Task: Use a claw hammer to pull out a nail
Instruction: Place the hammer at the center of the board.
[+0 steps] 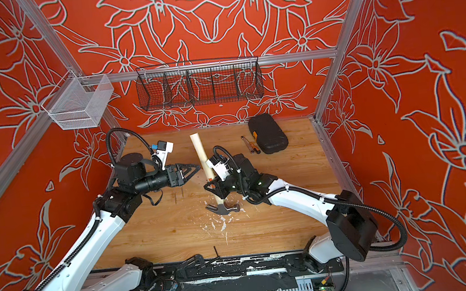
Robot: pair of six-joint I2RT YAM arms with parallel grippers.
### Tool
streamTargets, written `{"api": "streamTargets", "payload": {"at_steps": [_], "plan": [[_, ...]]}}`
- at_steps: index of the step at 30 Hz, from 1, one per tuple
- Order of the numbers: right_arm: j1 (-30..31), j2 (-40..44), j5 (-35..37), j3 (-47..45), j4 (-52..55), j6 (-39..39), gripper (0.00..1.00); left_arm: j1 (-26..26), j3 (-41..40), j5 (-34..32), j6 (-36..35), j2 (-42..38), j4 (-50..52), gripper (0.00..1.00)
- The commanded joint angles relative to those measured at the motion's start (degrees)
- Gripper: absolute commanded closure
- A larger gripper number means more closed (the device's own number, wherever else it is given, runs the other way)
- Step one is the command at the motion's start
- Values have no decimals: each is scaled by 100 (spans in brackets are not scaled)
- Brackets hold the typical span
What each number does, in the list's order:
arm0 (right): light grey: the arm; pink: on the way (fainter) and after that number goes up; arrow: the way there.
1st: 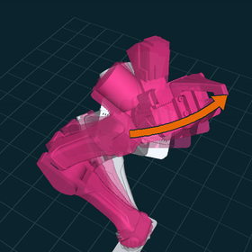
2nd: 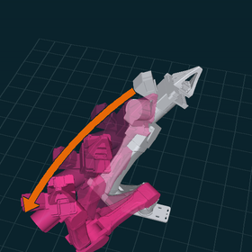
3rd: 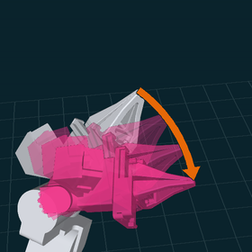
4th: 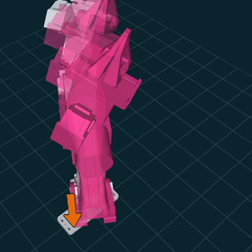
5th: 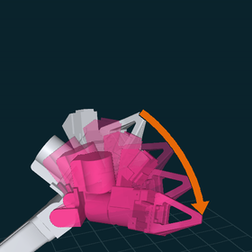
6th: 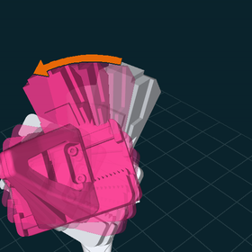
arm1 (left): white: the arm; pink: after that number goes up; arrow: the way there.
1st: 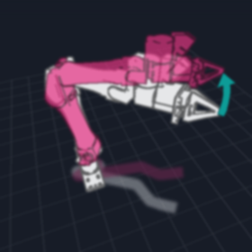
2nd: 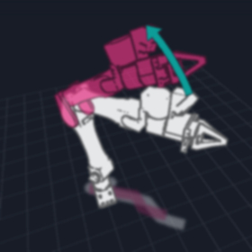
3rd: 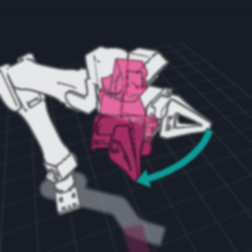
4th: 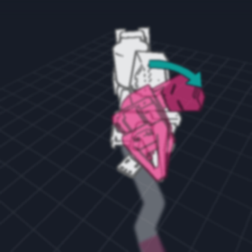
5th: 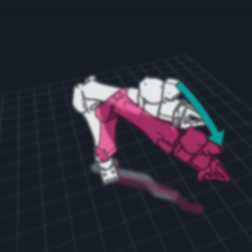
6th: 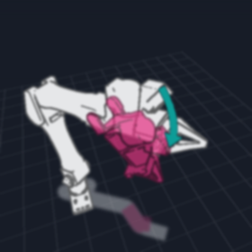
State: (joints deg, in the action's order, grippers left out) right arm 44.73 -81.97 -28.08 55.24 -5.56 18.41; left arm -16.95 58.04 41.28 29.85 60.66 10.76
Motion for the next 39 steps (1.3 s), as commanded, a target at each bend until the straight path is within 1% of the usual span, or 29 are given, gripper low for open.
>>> {"api": "streamTargets", "payload": {"at_steps": [1, 4, 8, 13, 18, 20, 22, 24, 27, 28, 31, 33, 35, 39], "plan": [[84, 33, -506, 220, -654, 188, 100, -29, 126, 26, 18, 152, -273, 7], [163, 32, -627, 198, -682, 189, 100, -28, 295, -14, -37, 331, -242, 8], [224, 40, -790, 182, -754, 185, 100, -27, 404, -49, -30, 535, -347, 13], [241, 108, -1014, 162, -788, 214, 100, -28, 363, 54, 44, 662, -617, 23], [245, 79, -1288, 145, -895, 292, 100, -29, 215, 133, 217, 624, -1015, 42], [235, 55, -1379, 129, -1000, 361, 100, -35, 215, 176, 234, 613, -1053, 52], [235, 23, -1507, 145, -1104, 424, 100, -28, 203, 250, 251, 591, -1102, 58], [235, -18, -1610, 184, -1150, 468, 100, -28, 209, 340, 274, 579, -1124, 60], [231, -60, -1719, 248, -1182, 490, 100, -33, 233, 555, 305, 579, -1156, 57], [225, -61, -1730, 271, -1179, 504, 100, -27, 227, 603, 308, 563, -1156, 59], [196, -64, -1770, 290, -1242, 570, 100, -28, 188, 583, 298, 471, -1157, 78], [163, -66, -1819, 294, -1279, 616, 100, -28, 192, 587, 298, 430, -1156, 87], [126, -73, -1851, 294, -1299, 644, 100, -27, 222, 624, 308, 420, -1164, 100], [53, -153, -1884, 372, -1276, 714, 100, -25, 309, 731, 379, 425, -1249, 100]]}}
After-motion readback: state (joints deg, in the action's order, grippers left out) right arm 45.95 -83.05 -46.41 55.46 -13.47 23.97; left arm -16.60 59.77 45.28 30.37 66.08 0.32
